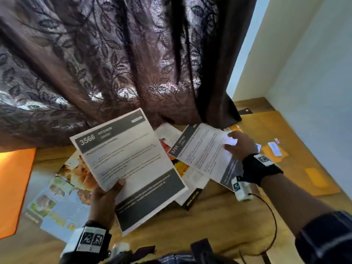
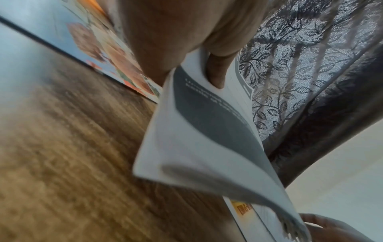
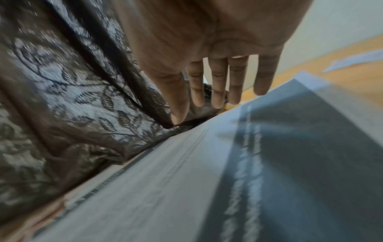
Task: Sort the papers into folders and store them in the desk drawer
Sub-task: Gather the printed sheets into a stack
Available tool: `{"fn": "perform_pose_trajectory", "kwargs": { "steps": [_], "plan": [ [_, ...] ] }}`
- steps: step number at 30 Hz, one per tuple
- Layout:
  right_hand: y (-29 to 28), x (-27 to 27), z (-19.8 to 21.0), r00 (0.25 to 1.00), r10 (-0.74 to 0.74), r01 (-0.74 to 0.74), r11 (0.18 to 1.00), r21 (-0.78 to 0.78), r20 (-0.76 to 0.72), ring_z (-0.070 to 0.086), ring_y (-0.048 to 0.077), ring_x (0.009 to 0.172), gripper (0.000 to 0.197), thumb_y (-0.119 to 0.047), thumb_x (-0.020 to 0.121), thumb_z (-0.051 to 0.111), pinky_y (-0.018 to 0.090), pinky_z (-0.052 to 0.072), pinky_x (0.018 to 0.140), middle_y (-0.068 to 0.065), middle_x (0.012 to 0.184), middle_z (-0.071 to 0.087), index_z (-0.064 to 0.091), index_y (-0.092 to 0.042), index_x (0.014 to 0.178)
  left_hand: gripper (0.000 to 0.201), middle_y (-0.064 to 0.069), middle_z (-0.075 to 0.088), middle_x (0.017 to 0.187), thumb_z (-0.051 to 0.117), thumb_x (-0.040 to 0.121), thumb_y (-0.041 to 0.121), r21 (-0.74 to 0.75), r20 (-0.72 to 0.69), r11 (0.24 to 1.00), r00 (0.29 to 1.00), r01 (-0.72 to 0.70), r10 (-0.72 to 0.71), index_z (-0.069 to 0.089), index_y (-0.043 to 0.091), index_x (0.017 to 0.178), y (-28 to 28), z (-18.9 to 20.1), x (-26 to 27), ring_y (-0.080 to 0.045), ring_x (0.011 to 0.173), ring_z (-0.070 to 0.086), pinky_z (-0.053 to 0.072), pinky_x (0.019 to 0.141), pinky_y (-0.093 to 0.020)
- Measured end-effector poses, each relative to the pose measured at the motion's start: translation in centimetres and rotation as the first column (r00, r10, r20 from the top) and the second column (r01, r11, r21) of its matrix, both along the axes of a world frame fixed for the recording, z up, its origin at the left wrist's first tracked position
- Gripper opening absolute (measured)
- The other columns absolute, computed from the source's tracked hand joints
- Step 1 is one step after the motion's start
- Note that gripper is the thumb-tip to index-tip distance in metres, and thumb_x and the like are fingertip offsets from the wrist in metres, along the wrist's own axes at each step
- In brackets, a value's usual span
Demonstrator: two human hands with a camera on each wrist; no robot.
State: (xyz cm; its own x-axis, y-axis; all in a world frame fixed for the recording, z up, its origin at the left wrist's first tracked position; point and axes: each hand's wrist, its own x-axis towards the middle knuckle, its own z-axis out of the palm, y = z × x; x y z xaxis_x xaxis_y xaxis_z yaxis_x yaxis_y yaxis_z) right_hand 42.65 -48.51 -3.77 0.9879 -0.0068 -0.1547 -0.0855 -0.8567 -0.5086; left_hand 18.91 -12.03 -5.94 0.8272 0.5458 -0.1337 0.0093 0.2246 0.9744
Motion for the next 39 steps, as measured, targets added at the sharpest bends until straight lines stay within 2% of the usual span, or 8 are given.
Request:
{"fn": "perform_pose_trajectory", "kwargs": {
  "steps": [4,8,14,18,25,29,36,39],
  "plan": [
    [-0.8,1.5,0.2,0.991,0.036,-0.090,0.887,-0.453,-0.126,0.052,0.037,0.122,0.083,-0.067,0.069,0.073,0.051,0.040,0.098,0.010,0.135,0.049,0.042,-0.026,0.134,0.028,-0.012,0.069,0.118,0.060,0.088,-0.008,-0.022,-0.032,0.995,0.995,-0.095,0.094,0.068,0.014,0.105,-0.9,-1.1,0.2,-0.014,0.097,0.069,0.059,0.083,-0.025],
    [-1.1,3.1,0.0,0.970,0.082,-0.194,0.830,-0.524,-0.229,0.052,0.036,0.122,0.086,-0.069,0.066,0.073,0.053,0.030,0.101,0.008,0.131,0.053,0.038,-0.028,0.133,0.027,0.002,0.076,0.101,0.059,0.088,-0.010,-0.013,-0.044,0.993,0.992,-0.121,0.120,0.069,0.014,0.099,-2.0,-1.3,0.3,-0.011,0.090,0.071,0.059,0.074,-0.021],
    [-1.9,4.8,-0.8,0.965,0.108,-0.179,0.938,-0.297,-0.239,0.059,0.035,0.113,0.050,-0.037,0.084,0.073,0.043,0.042,0.095,0.009,0.118,0.063,0.051,-0.016,0.123,0.028,0.004,0.076,0.099,0.060,0.087,-0.010,0.022,-0.054,0.992,0.991,-0.125,0.126,0.068,0.013,0.101,-2.5,-1.3,0.4,-0.011,0.092,0.071,0.058,0.072,-0.020],
    [-3.1,3.8,-1.0,0.974,0.117,-0.147,0.978,-0.148,-0.195,0.059,0.034,0.111,0.040,-0.027,0.087,0.071,0.030,0.037,0.078,0.015,0.125,0.064,0.064,-0.009,0.122,0.026,-0.007,0.073,0.109,0.063,0.086,-0.008,0.031,-0.092,0.992,0.988,-0.124,0.127,0.070,0.014,0.100,-2.3,-1.8,0.3,-0.029,0.103,0.068,0.057,0.087,-0.042],
    [-5.4,-0.3,-0.9,0.979,0.066,-0.035,0.986,0.161,-0.195,0.067,0.036,0.086,0.015,-0.017,0.087,0.072,0.038,0.050,0.075,0.018,0.089,0.071,0.071,-0.002,0.088,0.027,-0.011,0.072,0.110,0.063,0.086,-0.009,-0.025,-0.100,0.993,0.989,-0.114,0.111,0.069,0.014,0.099,-2.6,-1.2,-0.1,-0.037,0.104,0.065,0.050,0.095,-0.054],
    [-5.4,-3.3,-0.3,0.981,0.091,-0.043,0.965,0.260,-0.174,0.070,0.027,0.084,0.018,-0.036,0.077,0.075,0.046,0.056,0.080,0.005,0.088,0.074,0.070,-0.019,0.083,0.032,-0.018,0.068,0.120,0.062,0.084,-0.010,-0.088,-0.091,0.992,0.992,-0.091,0.083,0.068,0.010,0.107,-2.0,-1.1,-0.7,-0.041,0.113,0.062,0.048,0.099,-0.055],
    [-1.2,-9.8,2.6,0.989,0.142,-0.106,0.859,0.500,-0.035,0.067,-0.003,0.064,0.007,-0.015,0.089,0.071,0.012,0.048,0.057,-0.005,0.085,0.072,0.067,-0.010,0.093,0.036,-0.013,0.074,0.109,0.062,0.079,-0.005,-0.278,-0.078,0.959,0.994,0.048,-0.072,0.066,0.004,0.113,-1.9,0.9,-1.7,-0.033,0.094,0.072,0.062,0.076,-0.043],
    [1.2,-11.4,3.6,0.989,0.142,-0.077,0.767,0.637,-0.051,0.073,0.008,0.074,0.011,-0.010,0.089,0.069,0.015,0.054,0.060,0.002,0.089,0.077,0.067,-0.005,0.098,0.030,-0.014,0.076,0.102,0.060,0.081,-0.009,-0.304,-0.085,0.949,0.990,0.084,-0.115,0.066,0.000,0.109,-1.7,1.6,-1.4,-0.030,0.086,0.074,0.061,0.066,-0.036]
  ]
}}
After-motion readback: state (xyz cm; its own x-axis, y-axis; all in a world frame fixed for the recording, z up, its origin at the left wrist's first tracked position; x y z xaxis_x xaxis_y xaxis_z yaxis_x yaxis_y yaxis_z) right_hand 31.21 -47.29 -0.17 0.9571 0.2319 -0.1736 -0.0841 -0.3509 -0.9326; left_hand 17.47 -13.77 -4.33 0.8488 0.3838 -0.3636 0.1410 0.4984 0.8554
